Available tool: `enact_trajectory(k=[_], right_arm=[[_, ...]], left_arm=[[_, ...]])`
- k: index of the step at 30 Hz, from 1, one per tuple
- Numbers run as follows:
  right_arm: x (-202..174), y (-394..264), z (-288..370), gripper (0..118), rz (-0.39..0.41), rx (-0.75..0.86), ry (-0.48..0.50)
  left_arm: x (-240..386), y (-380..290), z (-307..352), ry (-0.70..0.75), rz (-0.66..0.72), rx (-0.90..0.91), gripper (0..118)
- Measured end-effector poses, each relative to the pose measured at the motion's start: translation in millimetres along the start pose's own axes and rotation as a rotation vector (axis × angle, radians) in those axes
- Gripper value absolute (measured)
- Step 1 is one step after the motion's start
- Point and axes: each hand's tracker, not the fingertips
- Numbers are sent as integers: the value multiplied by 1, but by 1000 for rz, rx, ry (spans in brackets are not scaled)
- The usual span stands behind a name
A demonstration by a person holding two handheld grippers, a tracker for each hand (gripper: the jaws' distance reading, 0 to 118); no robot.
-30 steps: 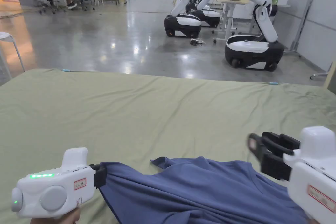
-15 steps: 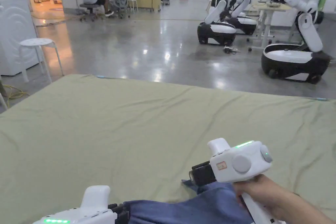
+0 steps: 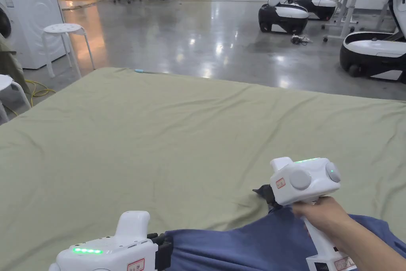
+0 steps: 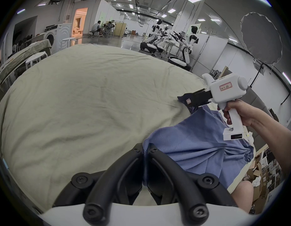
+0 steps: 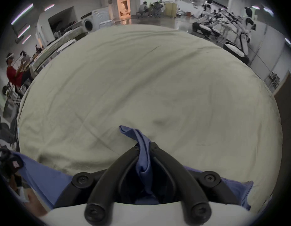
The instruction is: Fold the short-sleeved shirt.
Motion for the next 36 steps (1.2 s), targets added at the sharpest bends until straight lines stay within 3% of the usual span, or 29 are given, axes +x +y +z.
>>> enact_trajectory(k=[3, 8, 12, 16, 20, 24, 29, 32, 36], right_arm=[[13, 0, 24, 5, -67, 59, 41], [28, -13, 117, 5, -153, 273, 15], [72, -24, 200, 5, -273, 459, 11], [93, -44, 297, 5, -308, 643, -70], [87, -81, 400, 5, -389, 833, -90], [81, -109, 486, 5, -395, 1019, -143], [83, -139, 572, 5, -476, 1234, -126], [73, -157, 620, 5, -456, 1330, -129], [54, -178, 671, 5, -455, 1449, -63]], left_arm=[[3, 5, 6, -1, 2, 11, 2], [19, 29, 31, -14, -3, 122, 2], [45, 64, 70, -36, -43, 254, 2], [70, 96, 123, -55, -79, 392, 2], [87, 127, 177, -67, -116, 536, 2], [102, 161, 237, -68, -149, 669, 2], [109, 196, 311, -26, -210, 819, 2], [109, 208, 359, -44, -194, 911, 2], [107, 209, 419, -91, -224, 1019, 2]])
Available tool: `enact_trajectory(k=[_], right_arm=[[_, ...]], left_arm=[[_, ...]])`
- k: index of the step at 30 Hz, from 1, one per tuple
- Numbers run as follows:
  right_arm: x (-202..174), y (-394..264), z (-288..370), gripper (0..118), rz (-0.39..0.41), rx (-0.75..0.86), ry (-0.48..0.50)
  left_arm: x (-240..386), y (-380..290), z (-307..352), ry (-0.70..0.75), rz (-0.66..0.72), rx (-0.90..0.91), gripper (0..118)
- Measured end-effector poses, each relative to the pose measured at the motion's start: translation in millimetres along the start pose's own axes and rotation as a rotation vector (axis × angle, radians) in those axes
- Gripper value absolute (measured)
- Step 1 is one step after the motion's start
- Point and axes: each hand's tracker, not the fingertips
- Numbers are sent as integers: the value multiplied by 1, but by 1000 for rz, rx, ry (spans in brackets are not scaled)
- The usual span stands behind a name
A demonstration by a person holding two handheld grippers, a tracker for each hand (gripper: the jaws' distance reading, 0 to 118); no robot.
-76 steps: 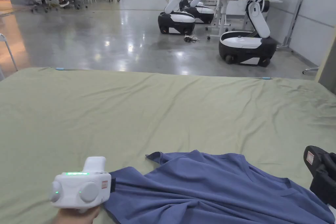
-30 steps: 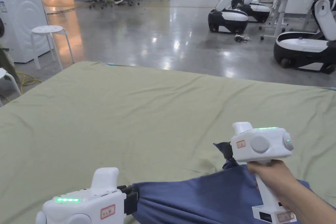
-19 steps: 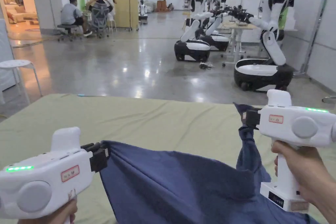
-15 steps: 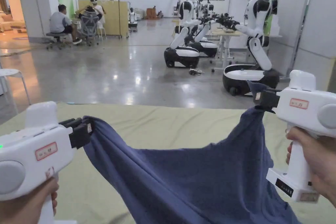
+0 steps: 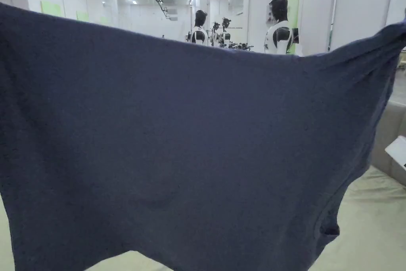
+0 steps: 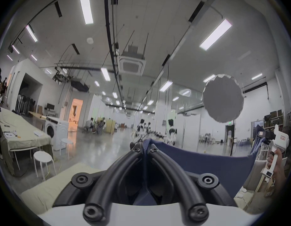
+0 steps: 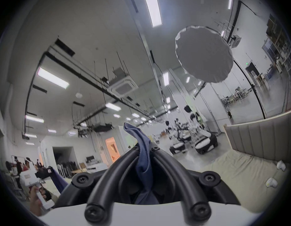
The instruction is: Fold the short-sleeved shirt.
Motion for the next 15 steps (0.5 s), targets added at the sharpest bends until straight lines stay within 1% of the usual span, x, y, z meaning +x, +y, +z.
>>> enact_trajectory(k=[1, 2, 4, 6, 10, 13, 15], right_arm=[[-4, 7, 7, 5, -13, 27, 14], [-9, 14, 14, 5, -6, 49, 21], [-22, 30, 28, 5, 32, 103, 37], [-35, 45, 37, 5, 47, 122, 50], [-43, 68, 29, 5, 55, 112, 69], [-48, 72, 16, 5, 87, 90, 56], [-48, 71, 4, 5, 94, 72, 50]], left_arm=[[1, 11, 8, -10, 1, 16, 2], [2, 19, 16, -17, -1, 30, 2], [10, 36, 33, -22, -31, 59, 2], [13, 49, 46, -39, -51, 74, 2], [15, 64, 56, -48, -77, 82, 2], [14, 67, 54, -61, -70, 76, 2], [12, 66, 44, -62, -61, 63, 2]])
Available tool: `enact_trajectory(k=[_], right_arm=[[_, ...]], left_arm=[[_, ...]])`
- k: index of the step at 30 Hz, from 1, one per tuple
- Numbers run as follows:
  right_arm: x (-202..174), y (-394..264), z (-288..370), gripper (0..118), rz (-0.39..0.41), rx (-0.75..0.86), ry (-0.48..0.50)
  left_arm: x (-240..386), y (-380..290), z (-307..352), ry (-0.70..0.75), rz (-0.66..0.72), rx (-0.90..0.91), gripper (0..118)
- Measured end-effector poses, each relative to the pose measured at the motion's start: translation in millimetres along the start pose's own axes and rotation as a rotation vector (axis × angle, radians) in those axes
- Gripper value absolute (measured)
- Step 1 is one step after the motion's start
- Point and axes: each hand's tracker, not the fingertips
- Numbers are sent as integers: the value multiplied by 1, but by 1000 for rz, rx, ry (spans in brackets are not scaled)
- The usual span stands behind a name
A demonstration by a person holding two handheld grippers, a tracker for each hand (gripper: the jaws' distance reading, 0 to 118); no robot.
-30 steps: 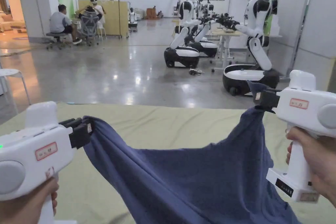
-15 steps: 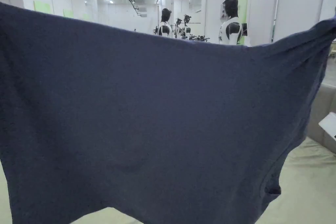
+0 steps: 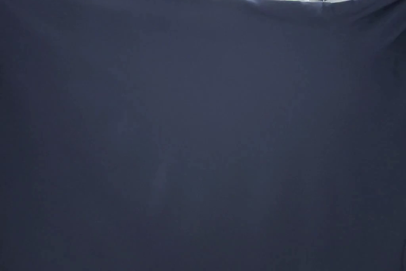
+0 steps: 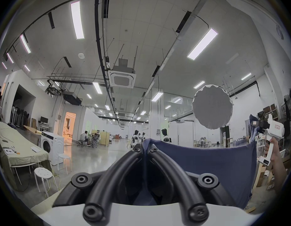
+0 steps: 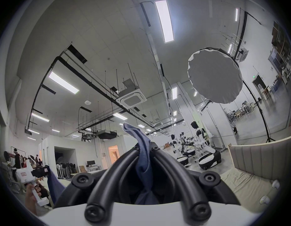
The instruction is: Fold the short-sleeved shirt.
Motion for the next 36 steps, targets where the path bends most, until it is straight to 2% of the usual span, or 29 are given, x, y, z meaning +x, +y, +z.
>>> enact_trajectory(k=[3, 8, 14, 18, 22, 26, 28, 36], right_arm=[[5, -7, -24, 5, -7, -51, 6], [7, -26, -83, 5, 63, -142, -45], [7, -50, -188, 5, 155, -219, -94], [26, -71, -269, 5, 136, -241, -123], [43, -97, -334, 5, 176, -221, -181], [64, -120, -387, 5, 153, -231, -207], [73, -134, -414, 5, 172, -232, -233], [91, -180, -473, 5, 200, -209, -250]], left_arm=[[-3, -10, -20, 25, -19, -42, 2], [-9, -29, -70, 50, -47, -117, 2], [-13, -36, -185, 94, -99, -189, 2], [-29, -49, -266, 134, -166, -228, 2], [-32, -73, -317, 148, -101, -248, 2], [-50, -108, -373, 182, -125, -259, 2], [-59, -125, -399, 199, -138, -275, 2], [-79, -180, -488, 200, -143, -290, 2]])
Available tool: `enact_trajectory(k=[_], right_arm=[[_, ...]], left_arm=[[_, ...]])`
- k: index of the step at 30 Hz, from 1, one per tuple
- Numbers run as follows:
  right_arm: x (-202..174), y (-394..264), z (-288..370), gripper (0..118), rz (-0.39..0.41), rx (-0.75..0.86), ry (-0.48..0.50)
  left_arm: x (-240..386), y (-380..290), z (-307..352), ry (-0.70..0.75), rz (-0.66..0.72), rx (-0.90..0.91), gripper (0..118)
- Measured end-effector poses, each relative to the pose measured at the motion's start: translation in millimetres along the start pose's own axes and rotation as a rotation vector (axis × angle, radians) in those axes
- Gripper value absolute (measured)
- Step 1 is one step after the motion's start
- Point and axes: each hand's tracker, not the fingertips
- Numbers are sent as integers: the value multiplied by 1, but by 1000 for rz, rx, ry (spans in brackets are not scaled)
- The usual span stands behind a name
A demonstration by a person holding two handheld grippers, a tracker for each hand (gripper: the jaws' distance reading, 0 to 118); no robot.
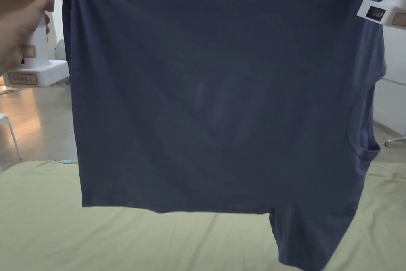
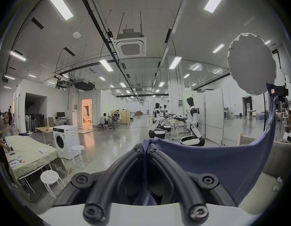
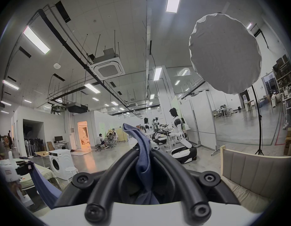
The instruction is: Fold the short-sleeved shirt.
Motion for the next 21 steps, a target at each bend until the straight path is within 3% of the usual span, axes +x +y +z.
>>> enact_trajectory(k=[9, 21], right_arm=[[13, -36, -34, 5, 55, -19, -47], [44, -122, 5, 5, 54, -155, -21]], left_arm=[[33, -24, -42, -15, -35, -10, 2], [35, -111, -44, -77, -51, -147, 2]])
